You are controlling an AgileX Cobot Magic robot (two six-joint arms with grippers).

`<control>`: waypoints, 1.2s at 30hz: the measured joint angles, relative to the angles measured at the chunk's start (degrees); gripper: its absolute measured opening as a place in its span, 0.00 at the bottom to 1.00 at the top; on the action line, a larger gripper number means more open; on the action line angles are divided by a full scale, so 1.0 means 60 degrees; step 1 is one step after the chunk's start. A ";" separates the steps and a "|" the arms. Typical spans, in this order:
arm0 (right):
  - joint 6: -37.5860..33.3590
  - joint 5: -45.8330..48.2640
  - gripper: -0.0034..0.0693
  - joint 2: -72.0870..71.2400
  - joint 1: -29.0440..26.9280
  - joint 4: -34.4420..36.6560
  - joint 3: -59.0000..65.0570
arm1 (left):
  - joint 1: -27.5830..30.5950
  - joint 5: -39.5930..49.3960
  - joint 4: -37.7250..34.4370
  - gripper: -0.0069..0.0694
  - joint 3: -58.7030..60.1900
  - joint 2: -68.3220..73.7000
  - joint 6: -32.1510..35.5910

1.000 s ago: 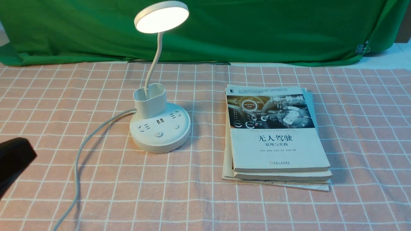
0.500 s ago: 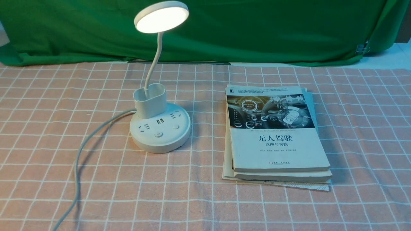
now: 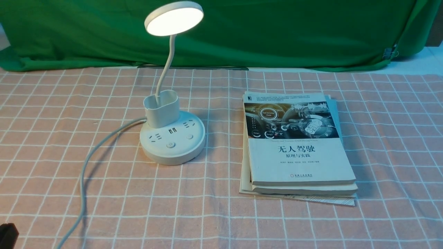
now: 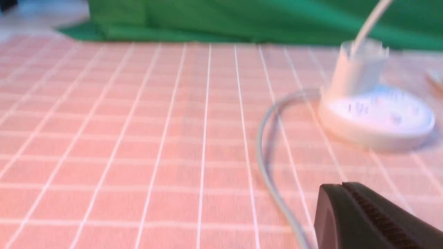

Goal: Turn on the table lamp on the pink coffee tablecloth with your hand.

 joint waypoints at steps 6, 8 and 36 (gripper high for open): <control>0.0000 0.0000 0.37 0.0000 0.0000 0.0000 0.0000 | 0.0000 0.0127 -0.0360 0.12 0.0000 0.0000 0.0344; 0.0000 0.0000 0.37 0.0000 0.0000 0.0000 0.0000 | 0.0000 0.0127 -0.0360 0.12 0.0000 0.0000 0.0363; 0.0000 -0.0011 0.37 0.0000 0.0000 0.0000 0.0000 | 0.0000 0.0119 -0.0360 0.12 0.0000 -0.0033 0.0428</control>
